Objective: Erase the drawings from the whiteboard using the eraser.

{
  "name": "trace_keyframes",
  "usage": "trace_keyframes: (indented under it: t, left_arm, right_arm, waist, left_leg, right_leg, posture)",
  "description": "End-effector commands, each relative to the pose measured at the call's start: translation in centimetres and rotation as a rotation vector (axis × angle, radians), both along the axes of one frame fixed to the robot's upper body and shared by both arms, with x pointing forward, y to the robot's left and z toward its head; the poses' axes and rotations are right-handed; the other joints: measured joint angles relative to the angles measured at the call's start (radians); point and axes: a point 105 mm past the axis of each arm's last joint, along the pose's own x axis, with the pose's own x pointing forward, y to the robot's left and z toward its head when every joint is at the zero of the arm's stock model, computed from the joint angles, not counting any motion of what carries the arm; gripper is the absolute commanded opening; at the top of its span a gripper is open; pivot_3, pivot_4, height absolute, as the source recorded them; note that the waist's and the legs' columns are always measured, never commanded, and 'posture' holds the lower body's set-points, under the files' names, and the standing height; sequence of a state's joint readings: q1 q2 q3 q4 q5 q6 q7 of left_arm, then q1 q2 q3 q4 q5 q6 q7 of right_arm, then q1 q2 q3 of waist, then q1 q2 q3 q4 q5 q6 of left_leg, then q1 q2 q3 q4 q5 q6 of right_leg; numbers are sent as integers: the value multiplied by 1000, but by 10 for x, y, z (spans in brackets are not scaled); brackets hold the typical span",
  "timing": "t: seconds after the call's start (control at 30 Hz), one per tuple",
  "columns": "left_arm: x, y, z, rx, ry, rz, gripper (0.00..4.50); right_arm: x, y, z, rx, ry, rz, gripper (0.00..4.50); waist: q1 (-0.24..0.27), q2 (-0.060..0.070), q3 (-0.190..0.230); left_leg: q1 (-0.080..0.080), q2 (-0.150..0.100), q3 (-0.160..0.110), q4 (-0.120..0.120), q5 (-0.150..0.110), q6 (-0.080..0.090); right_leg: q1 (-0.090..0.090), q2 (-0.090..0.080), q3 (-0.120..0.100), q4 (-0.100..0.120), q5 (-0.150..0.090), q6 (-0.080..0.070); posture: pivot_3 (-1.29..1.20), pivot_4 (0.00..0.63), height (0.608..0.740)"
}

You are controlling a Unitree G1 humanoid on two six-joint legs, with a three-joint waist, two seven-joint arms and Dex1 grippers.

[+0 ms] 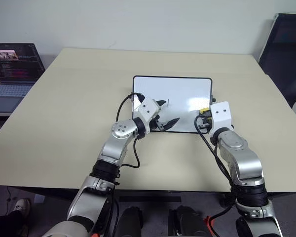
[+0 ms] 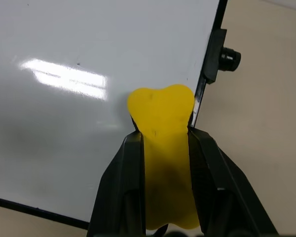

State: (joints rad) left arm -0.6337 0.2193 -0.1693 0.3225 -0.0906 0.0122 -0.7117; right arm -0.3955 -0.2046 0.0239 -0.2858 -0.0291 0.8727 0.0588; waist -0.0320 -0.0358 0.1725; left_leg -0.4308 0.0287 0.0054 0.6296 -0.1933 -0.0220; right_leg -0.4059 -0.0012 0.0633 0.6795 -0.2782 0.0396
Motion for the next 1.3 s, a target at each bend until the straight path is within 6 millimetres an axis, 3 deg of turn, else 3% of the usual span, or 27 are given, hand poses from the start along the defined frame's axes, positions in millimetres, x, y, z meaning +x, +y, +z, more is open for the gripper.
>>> trace_keyframes:
  t: [0.03,0.3,0.5,0.6,0.8,0.93,1.3]
  left_arm:
    - [-3,-6,16,-15,-56,-26,4500]
    - [-1,-7,16,-12,-60,-29,4500]
    - [-2,-5,19,-20,-72,-16,4500]
    - [-3,2,20,-29,-81,20,4500]
    - [-3,27,9,-55,-48,183,4500]
    - [-9,46,-8,-49,-7,288,4500]
    - [-23,56,-20,-73,32,366,4500]
  right_arm:
    - [-4,-6,-7,-12,31,-26,872]
    - [-4,-5,-1,-9,-1,-12,872]
    - [-3,13,36,45,-206,102,872]
    - [-4,24,43,4,-253,172,872]
    - [0,33,45,2,-266,210,872]
    - [3,44,46,7,-269,241,872]
    - [4,53,45,0,-267,284,872]
  waist:
    - [0,0,0]
    - [0,0,0]
    - [-1,0,0]
    - [-1,0,0]
    - [-3,0,0]
    - [-3,0,0]
    - [1,0,0]
  left_leg:
    - [0,0,0,0,0,0]
    - [0,0,0,0,0,0]
    - [0,-1,0,0,0,0]
    - [0,-1,0,-1,0,0]
    - [0,0,-1,-1,0,0]
    - [0,1,-2,-1,0,0]
    - [0,1,-2,-1,0,0]
  right_leg:
    - [0,0,0,0,0,0]
    - [0,0,0,0,0,0]
    - [0,0,1,0,0,0]
    - [-1,1,0,-1,0,0]
    - [-1,1,1,-1,0,0]
    - [-1,0,1,-1,1,-1]
    - [-1,-2,1,-1,1,-2]
  posture:
    - [0,150,740]
    - [0,150,740]
    - [0,150,740]
    - [0,150,740]
    - [0,150,740]
    - [0,150,740]
    - [0,150,740]
